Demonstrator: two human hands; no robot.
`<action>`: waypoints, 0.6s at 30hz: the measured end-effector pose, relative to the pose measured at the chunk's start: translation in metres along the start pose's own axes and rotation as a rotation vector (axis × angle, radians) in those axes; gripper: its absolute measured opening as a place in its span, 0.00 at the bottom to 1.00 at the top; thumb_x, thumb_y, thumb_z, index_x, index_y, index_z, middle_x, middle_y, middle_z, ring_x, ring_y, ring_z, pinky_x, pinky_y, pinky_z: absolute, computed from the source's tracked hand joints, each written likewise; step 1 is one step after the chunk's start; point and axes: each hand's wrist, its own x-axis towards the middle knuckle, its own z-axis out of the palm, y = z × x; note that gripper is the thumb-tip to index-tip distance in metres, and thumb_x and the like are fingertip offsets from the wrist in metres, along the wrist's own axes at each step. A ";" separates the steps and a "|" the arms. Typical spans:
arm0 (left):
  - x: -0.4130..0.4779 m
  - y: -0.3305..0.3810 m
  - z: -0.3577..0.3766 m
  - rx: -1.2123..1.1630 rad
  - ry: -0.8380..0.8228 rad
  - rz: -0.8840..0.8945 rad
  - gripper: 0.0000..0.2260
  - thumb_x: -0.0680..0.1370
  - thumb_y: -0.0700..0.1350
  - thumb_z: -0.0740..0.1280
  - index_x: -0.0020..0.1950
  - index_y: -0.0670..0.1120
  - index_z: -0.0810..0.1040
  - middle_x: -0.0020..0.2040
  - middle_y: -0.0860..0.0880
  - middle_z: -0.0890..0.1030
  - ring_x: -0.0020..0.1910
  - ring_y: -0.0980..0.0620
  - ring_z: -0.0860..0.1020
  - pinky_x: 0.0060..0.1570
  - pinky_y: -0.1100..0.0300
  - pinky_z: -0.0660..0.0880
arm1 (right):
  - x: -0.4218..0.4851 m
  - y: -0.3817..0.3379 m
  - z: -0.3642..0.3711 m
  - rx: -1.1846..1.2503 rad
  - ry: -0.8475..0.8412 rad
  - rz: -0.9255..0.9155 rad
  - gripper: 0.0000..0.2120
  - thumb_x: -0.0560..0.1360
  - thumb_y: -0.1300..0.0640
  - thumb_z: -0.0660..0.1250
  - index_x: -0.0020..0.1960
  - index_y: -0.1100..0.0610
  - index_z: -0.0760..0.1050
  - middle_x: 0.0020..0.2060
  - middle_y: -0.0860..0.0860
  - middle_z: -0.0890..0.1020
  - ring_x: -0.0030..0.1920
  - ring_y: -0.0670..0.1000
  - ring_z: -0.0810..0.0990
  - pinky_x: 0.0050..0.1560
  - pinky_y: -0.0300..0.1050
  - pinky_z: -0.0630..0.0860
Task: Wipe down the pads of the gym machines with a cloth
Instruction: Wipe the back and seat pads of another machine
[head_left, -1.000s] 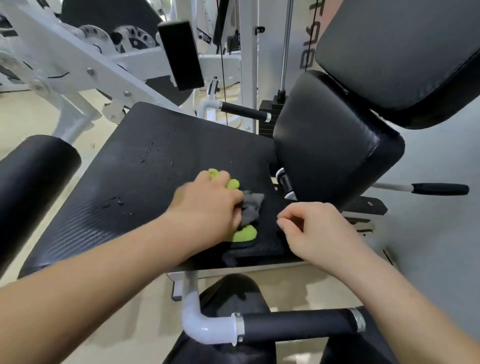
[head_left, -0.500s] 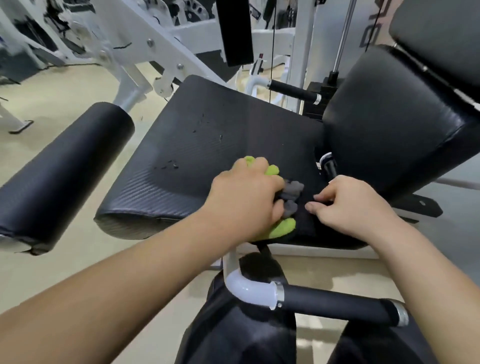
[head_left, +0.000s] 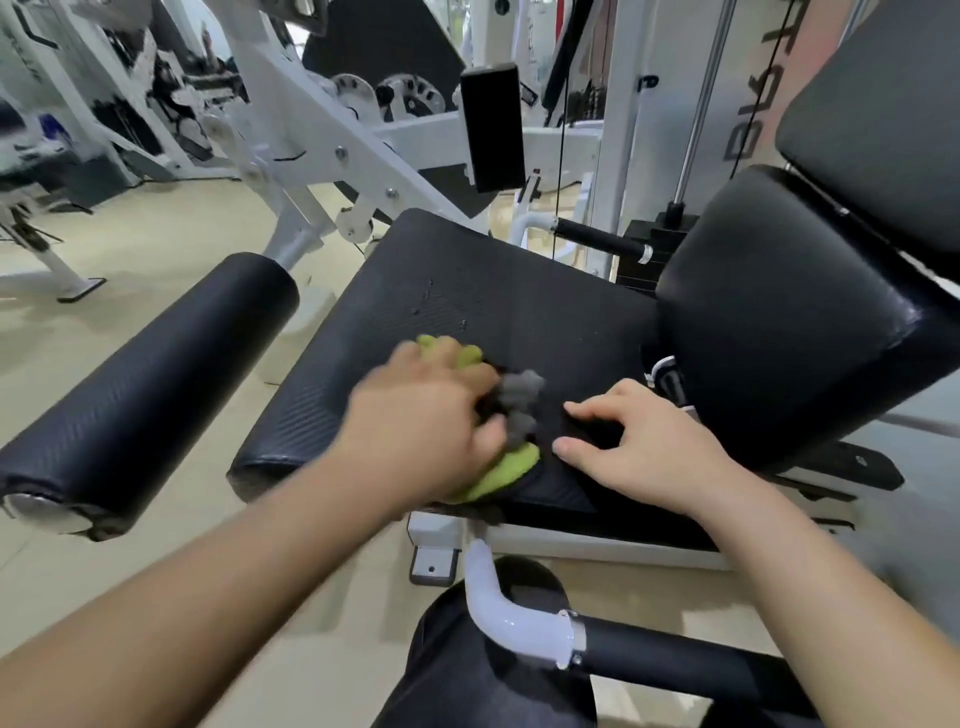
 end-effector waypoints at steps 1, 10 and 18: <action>0.001 -0.019 -0.006 0.010 -0.042 -0.051 0.22 0.74 0.66 0.56 0.58 0.57 0.79 0.55 0.51 0.76 0.56 0.43 0.73 0.50 0.50 0.77 | 0.001 0.000 0.002 0.001 -0.002 -0.005 0.26 0.72 0.31 0.69 0.67 0.36 0.77 0.57 0.37 0.74 0.59 0.43 0.77 0.61 0.50 0.76; 0.025 0.056 0.011 0.034 -0.052 -0.027 0.18 0.77 0.61 0.58 0.57 0.50 0.76 0.56 0.47 0.75 0.57 0.40 0.71 0.57 0.50 0.71 | 0.008 0.004 -0.002 -0.027 -0.052 -0.031 0.17 0.72 0.37 0.70 0.60 0.39 0.79 0.55 0.39 0.75 0.61 0.46 0.76 0.61 0.54 0.76; 0.097 -0.017 0.011 -0.036 -0.072 -0.109 0.19 0.75 0.59 0.58 0.55 0.49 0.78 0.56 0.42 0.77 0.59 0.35 0.73 0.55 0.47 0.74 | 0.020 0.028 -0.026 -0.063 -0.012 0.011 0.22 0.74 0.41 0.73 0.65 0.49 0.80 0.62 0.48 0.81 0.63 0.50 0.78 0.65 0.52 0.76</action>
